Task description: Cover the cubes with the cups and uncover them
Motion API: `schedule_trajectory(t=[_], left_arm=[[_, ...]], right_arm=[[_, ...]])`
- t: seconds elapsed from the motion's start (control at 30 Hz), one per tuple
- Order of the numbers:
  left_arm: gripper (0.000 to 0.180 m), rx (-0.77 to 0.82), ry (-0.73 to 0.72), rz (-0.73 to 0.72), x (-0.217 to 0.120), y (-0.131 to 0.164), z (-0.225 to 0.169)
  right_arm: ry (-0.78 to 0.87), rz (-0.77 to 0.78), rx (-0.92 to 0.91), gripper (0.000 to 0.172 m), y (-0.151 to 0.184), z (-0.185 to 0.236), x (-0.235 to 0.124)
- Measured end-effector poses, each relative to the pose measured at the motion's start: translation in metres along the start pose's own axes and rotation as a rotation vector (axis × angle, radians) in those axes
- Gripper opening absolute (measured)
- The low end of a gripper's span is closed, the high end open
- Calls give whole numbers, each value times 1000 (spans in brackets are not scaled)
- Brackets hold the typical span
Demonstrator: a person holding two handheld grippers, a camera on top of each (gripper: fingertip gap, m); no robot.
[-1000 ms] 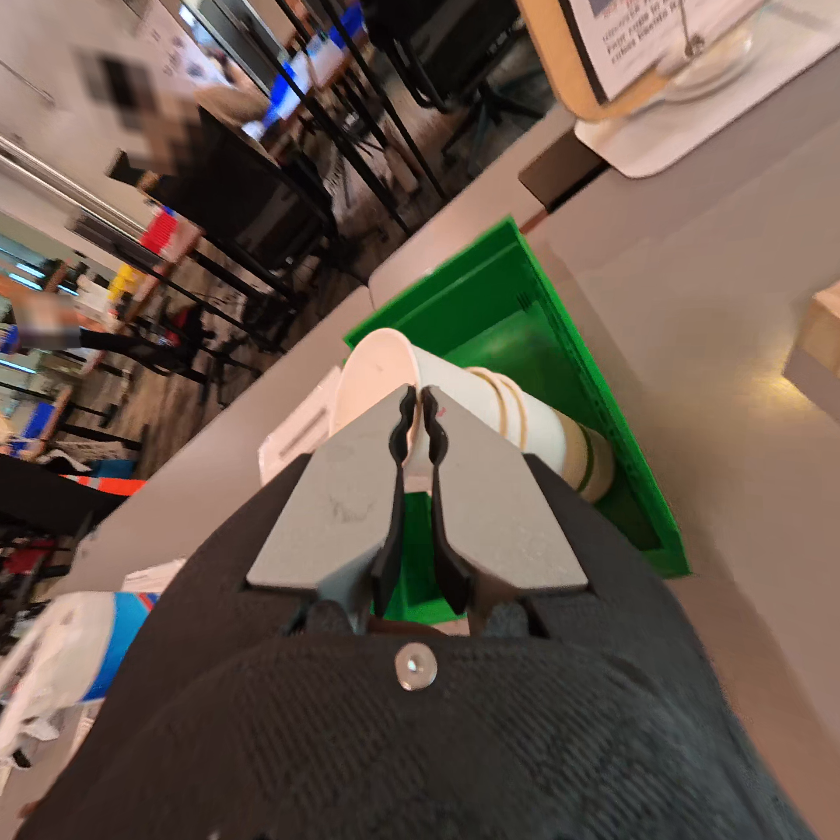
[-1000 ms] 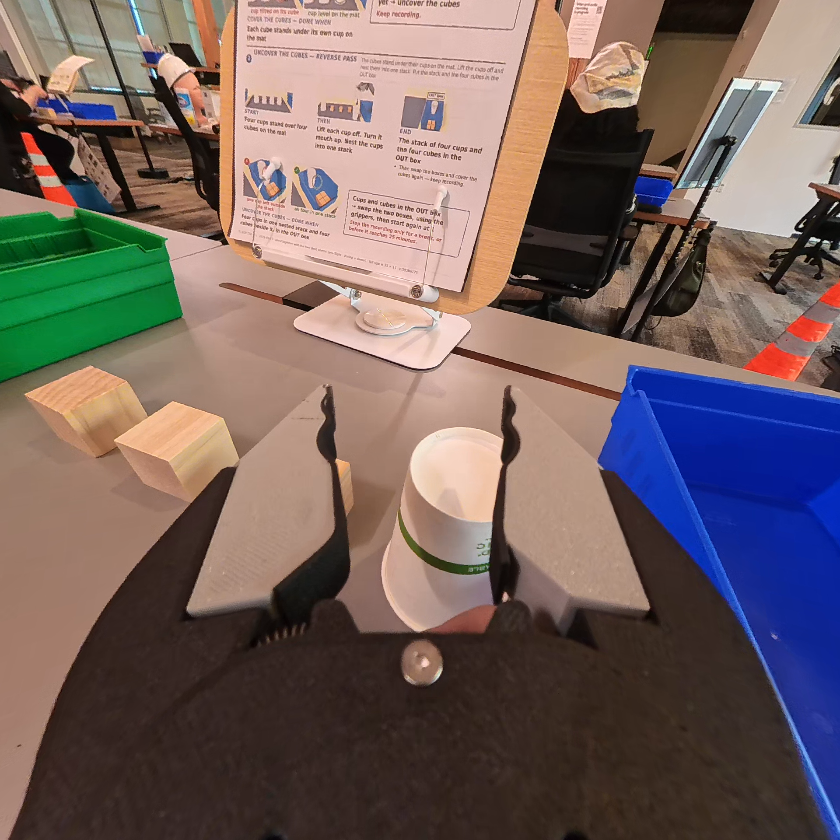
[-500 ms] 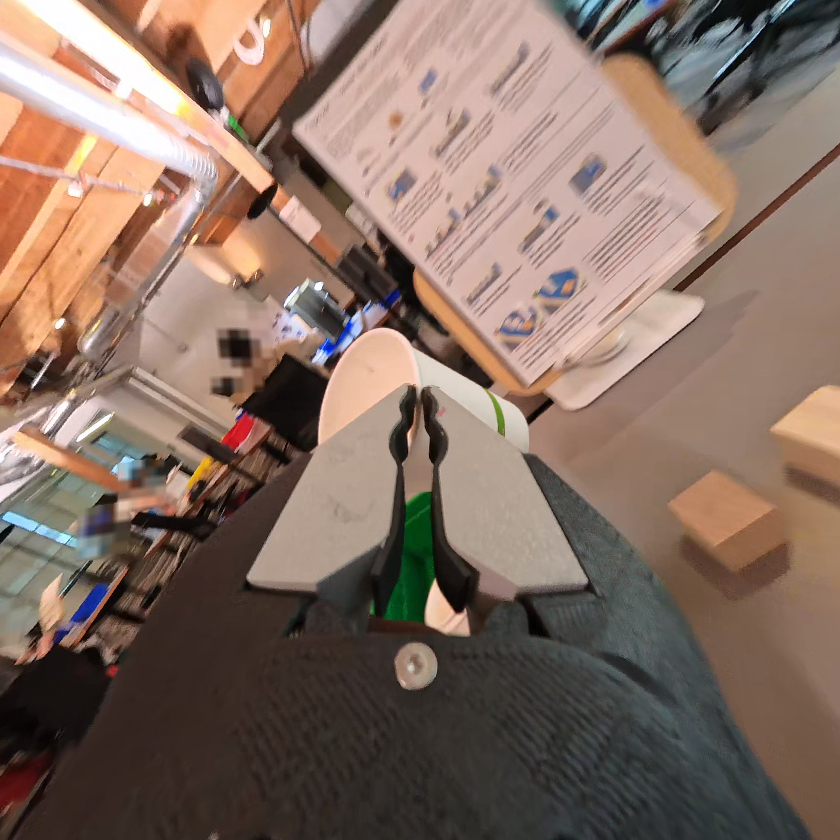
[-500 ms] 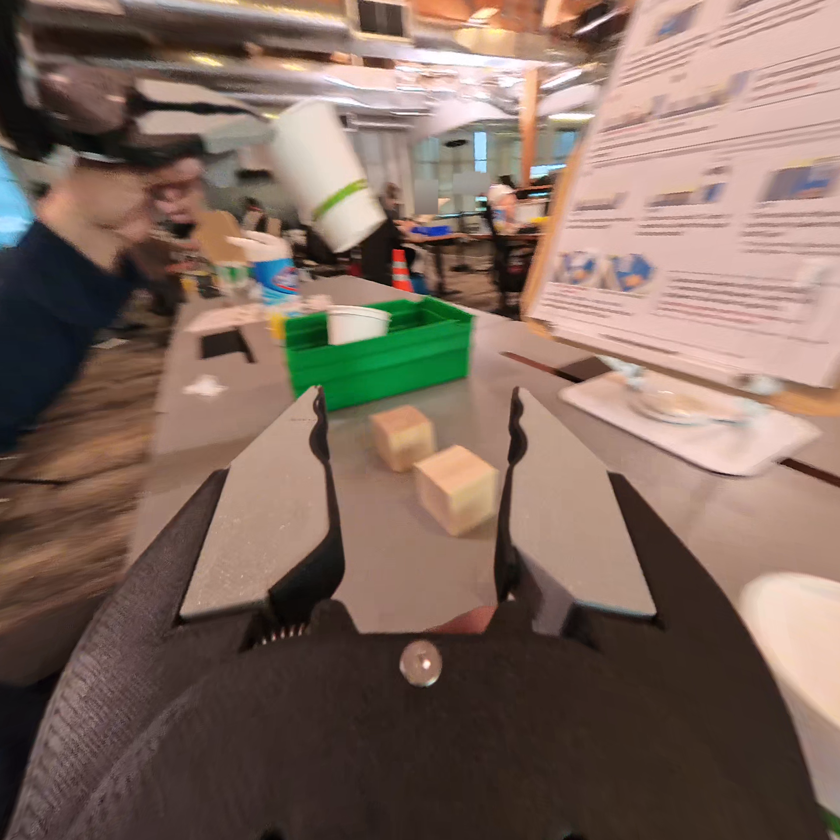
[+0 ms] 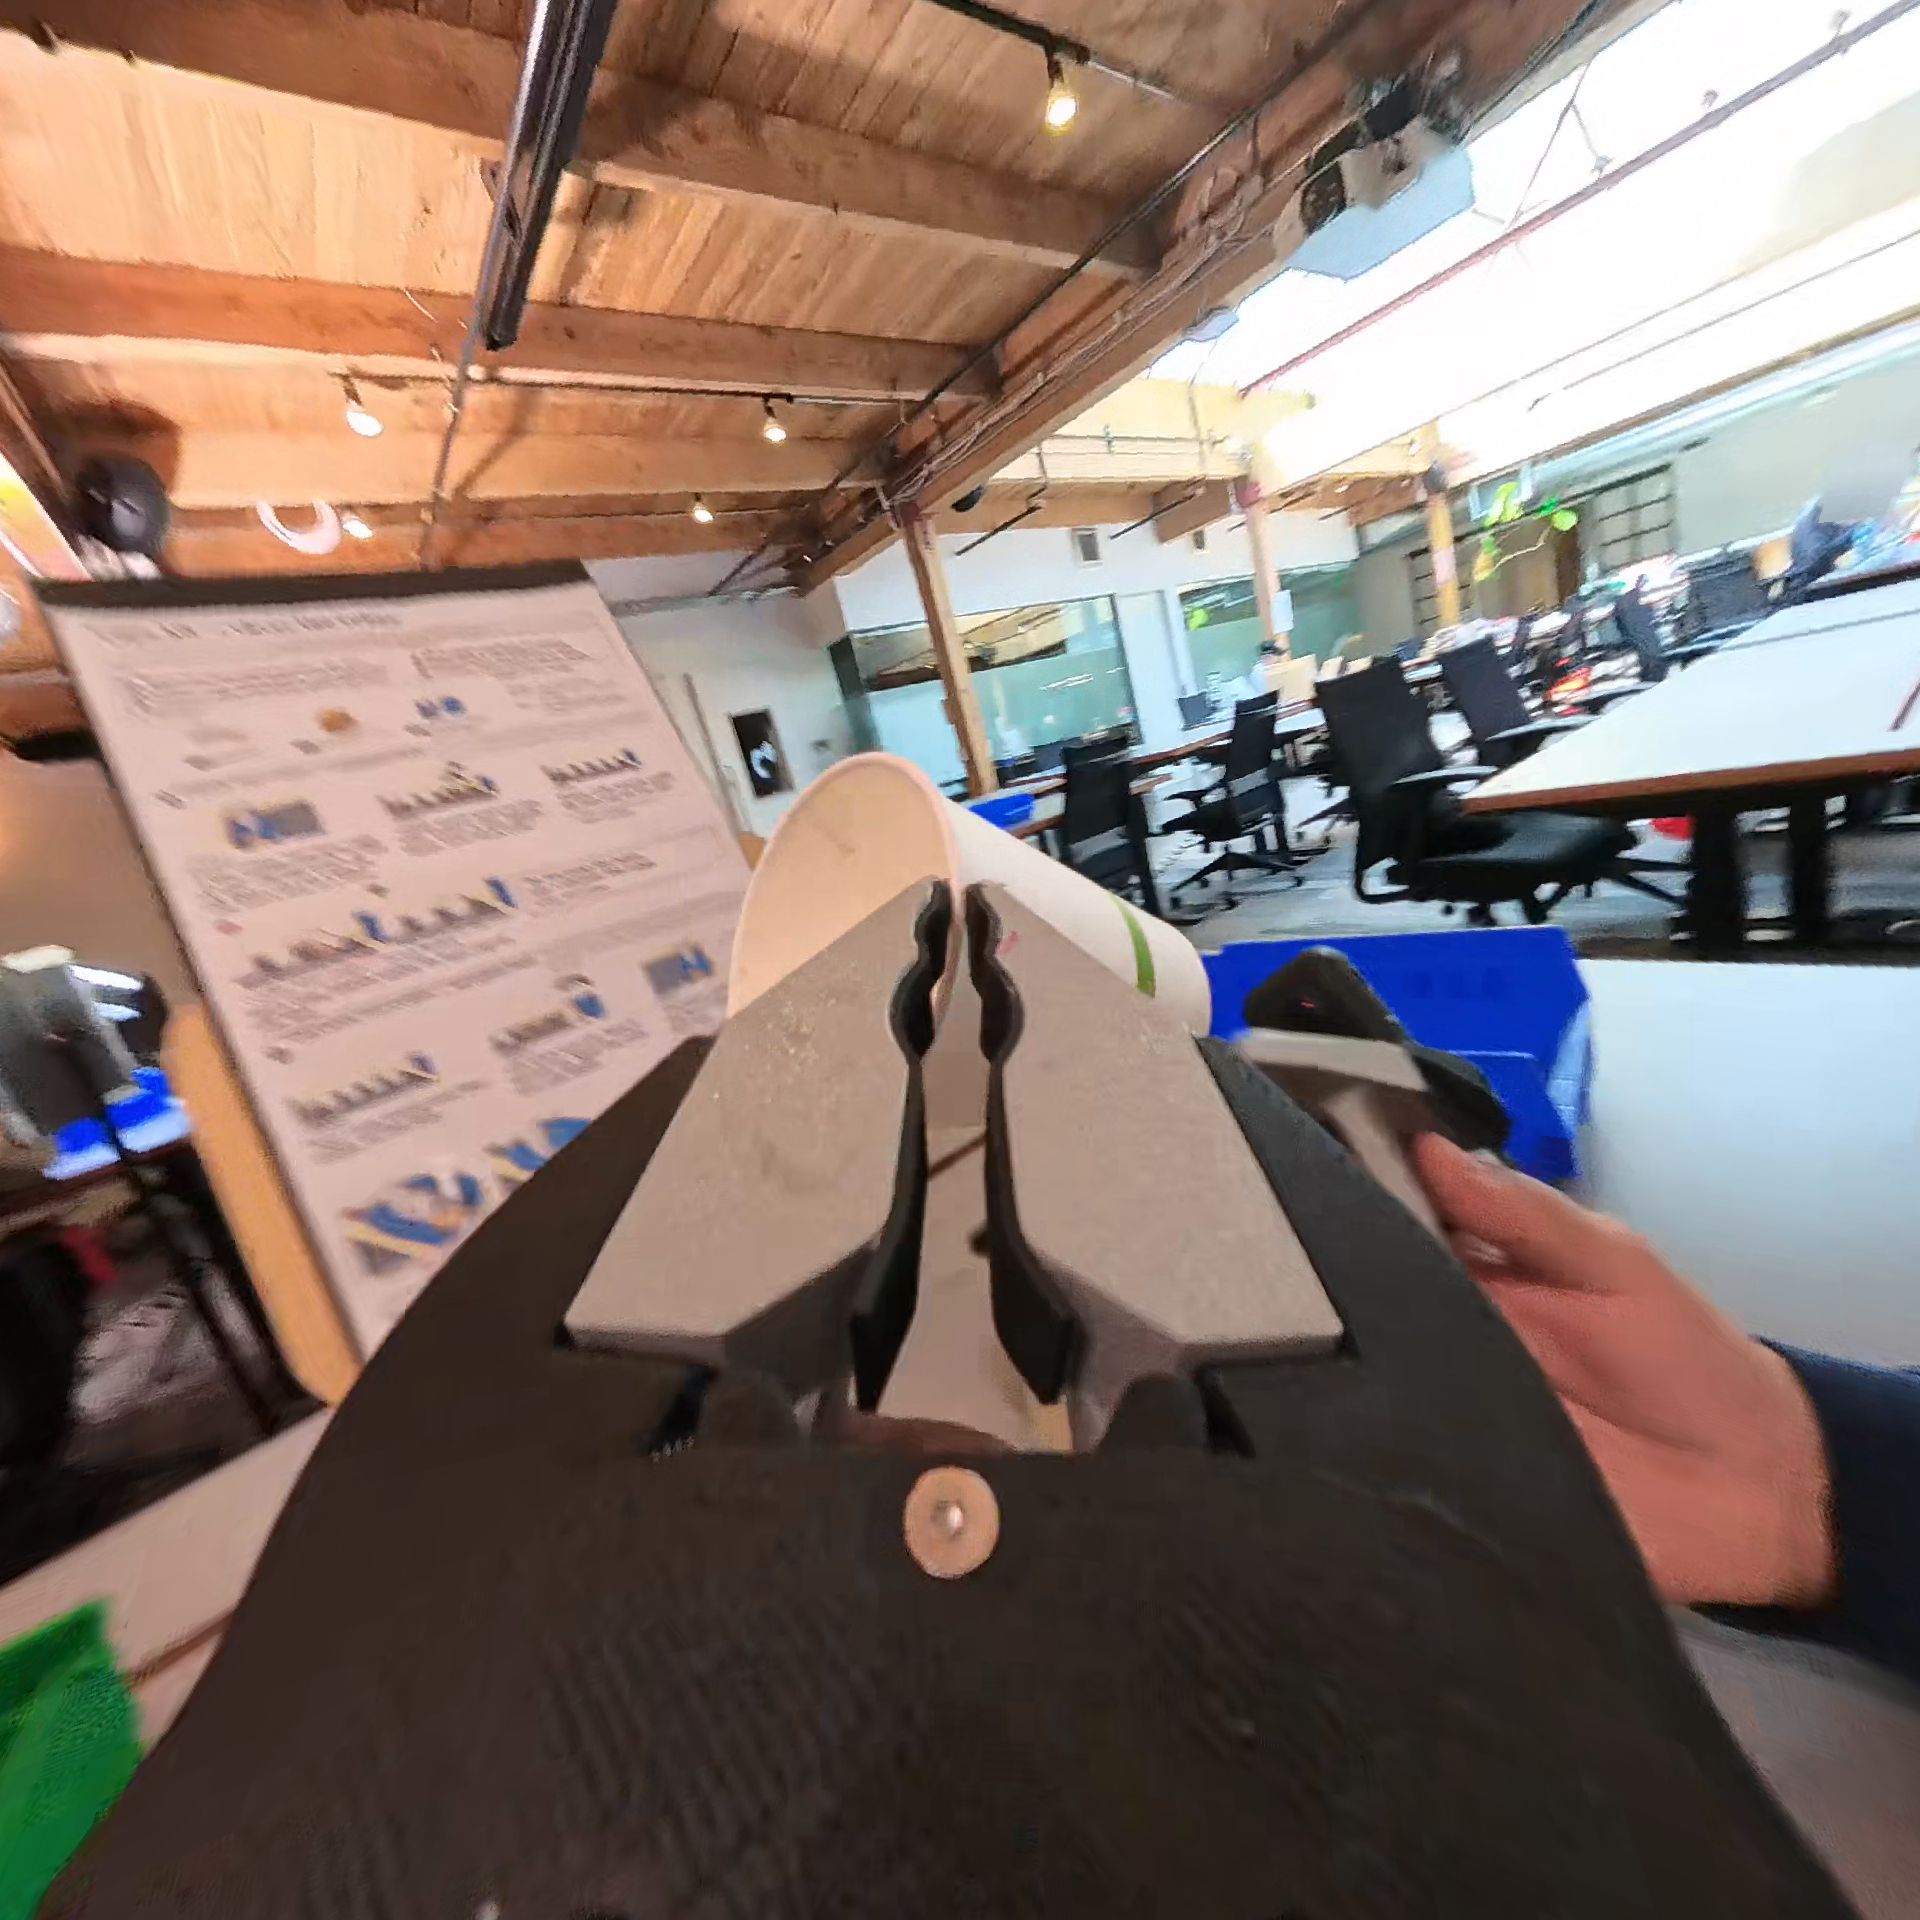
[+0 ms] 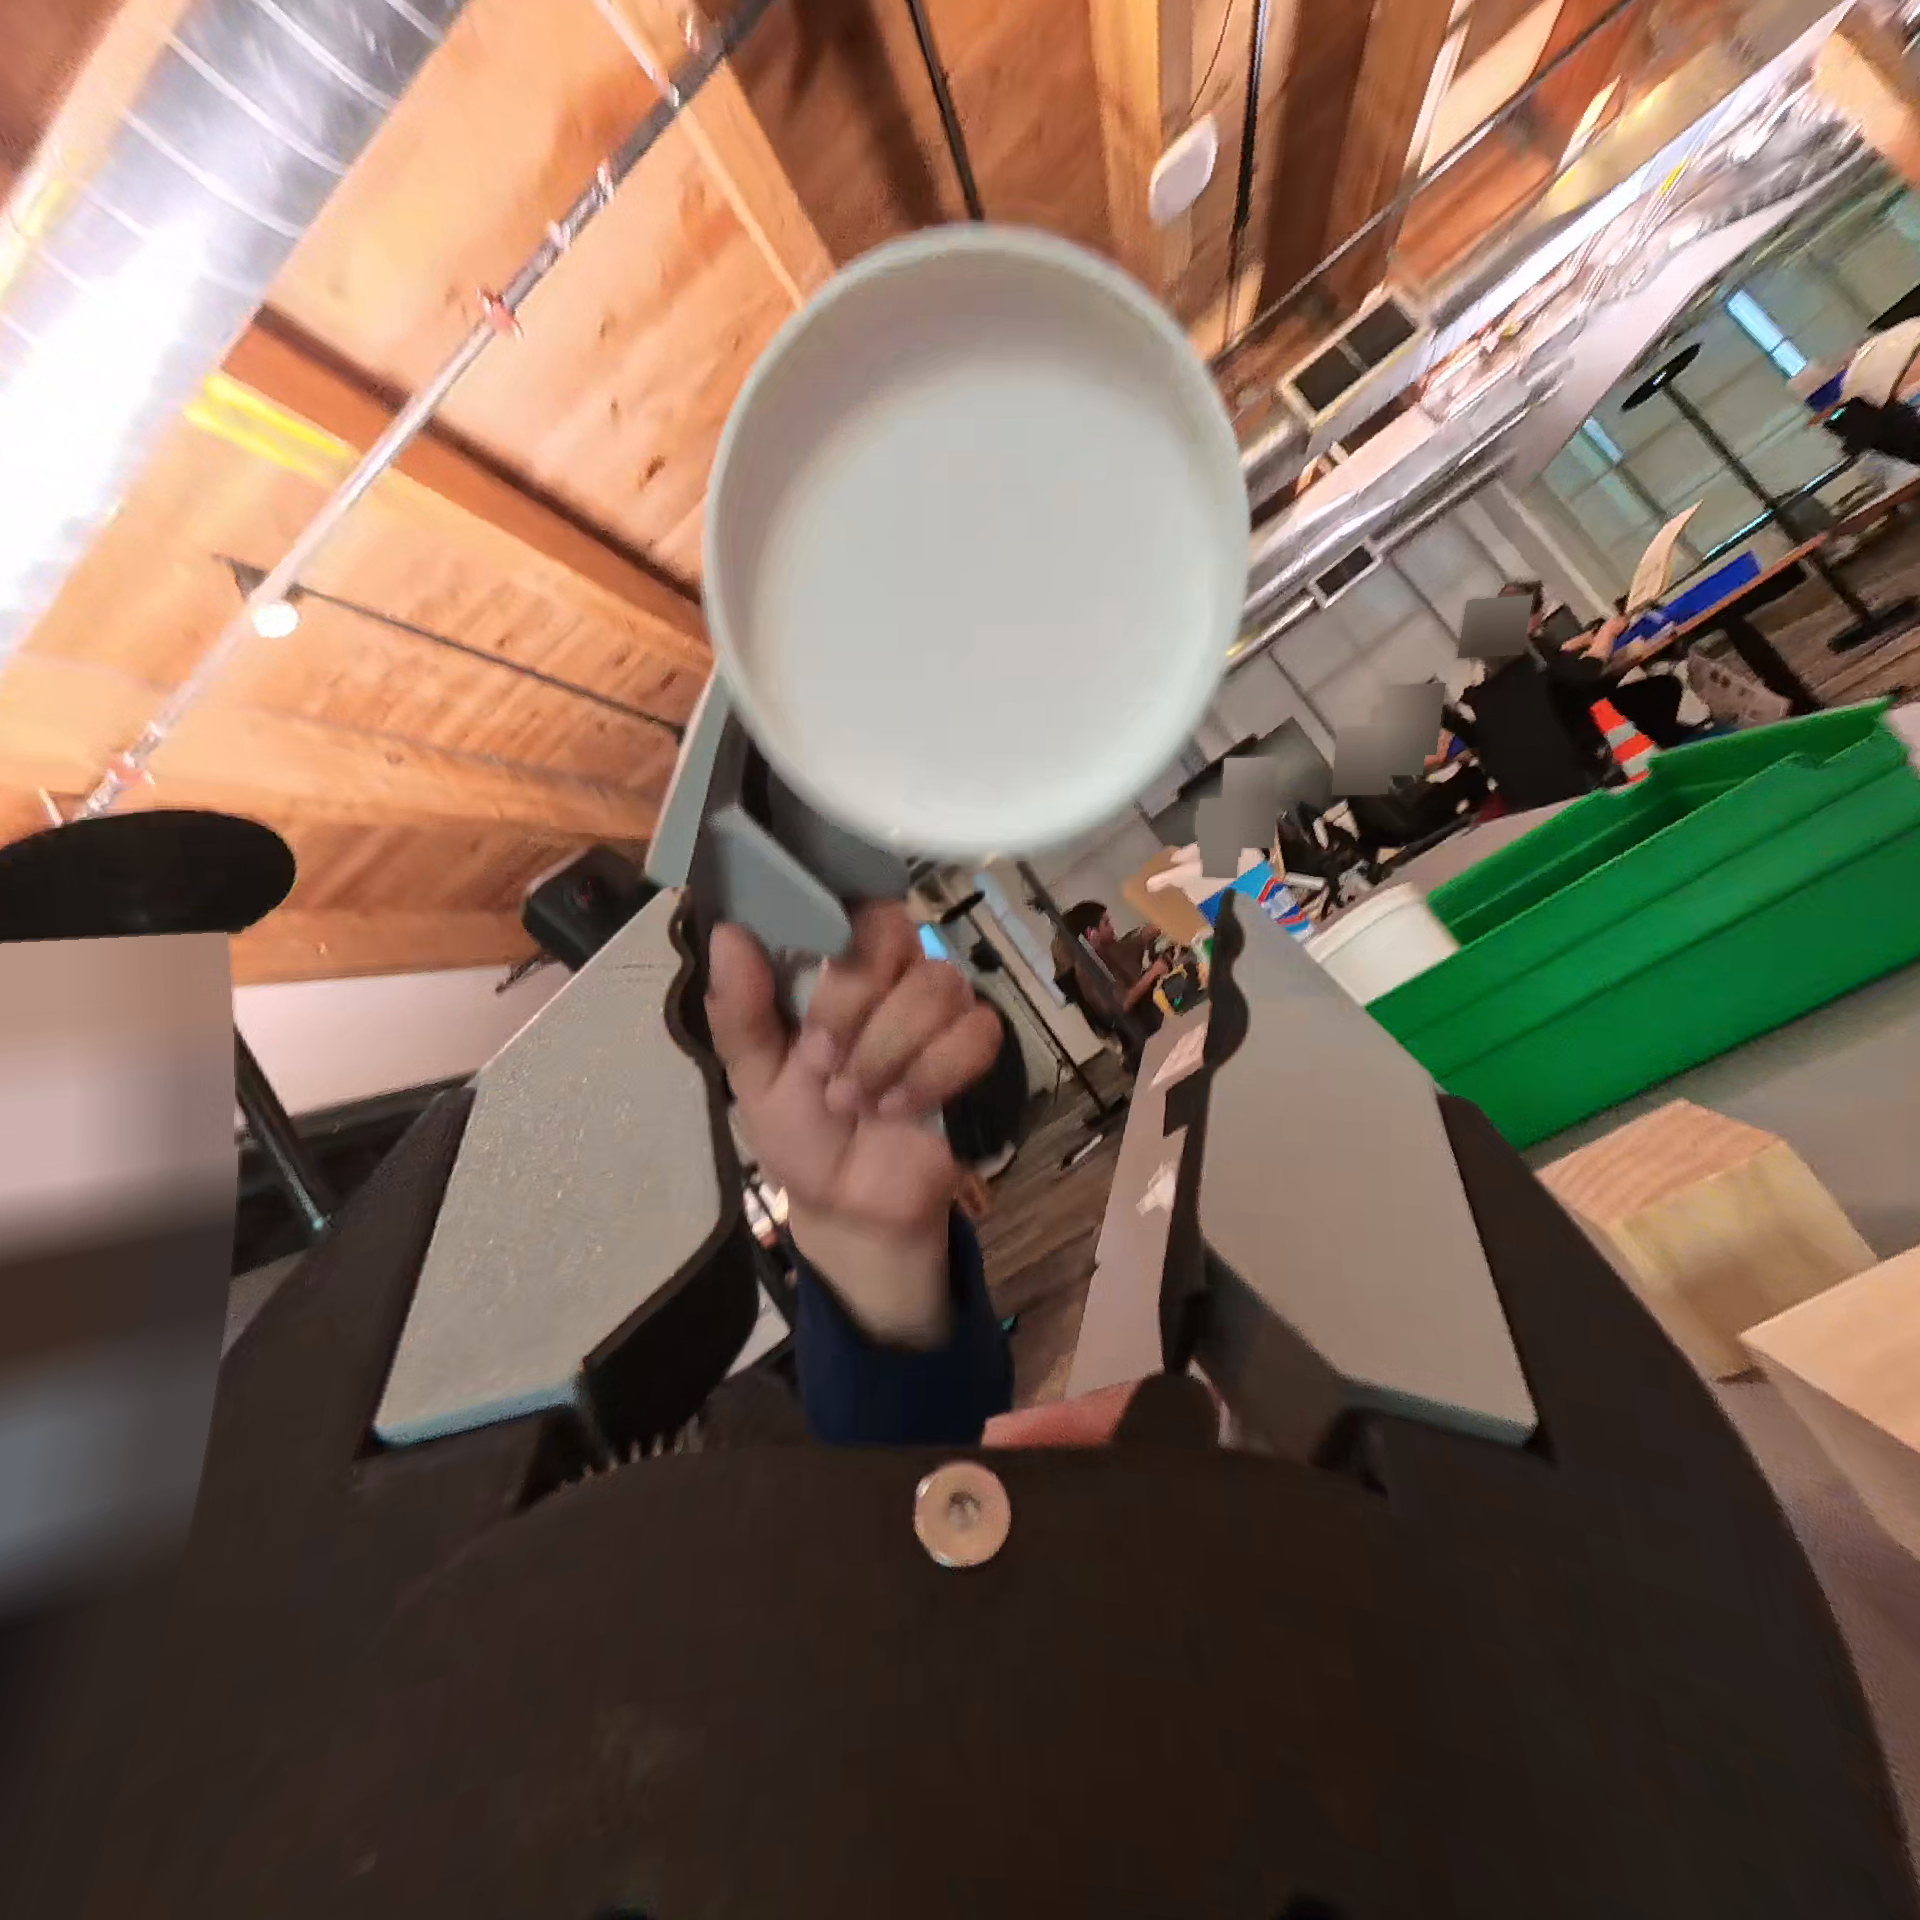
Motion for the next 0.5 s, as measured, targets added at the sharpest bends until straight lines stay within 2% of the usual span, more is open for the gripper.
schedule_trajectory(t=[0.13, 0.27, 0.5], left_arm=[[1, -77, 40, 49, -1, 32, -22], [0, -132, 128, 124, -10, 55, -36], [1, -84, 229, 237, -23, 89, -54]], right_arm=[[74, -129, -51, 95, -17, 0, -15], [116, -248, -77, 85, -34, 2, -32], [133, -230, -118, 87, -34, 1, -33]])
Point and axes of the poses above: each gripper's, where its closed fingertips meet, x out along the fingers, y out of its underside, z = x × y across the jaws, the point moved 8 cm from there along -x, back along the fingers, and after that the axes turned 12 degrees about -y, right-handed, at the moved point
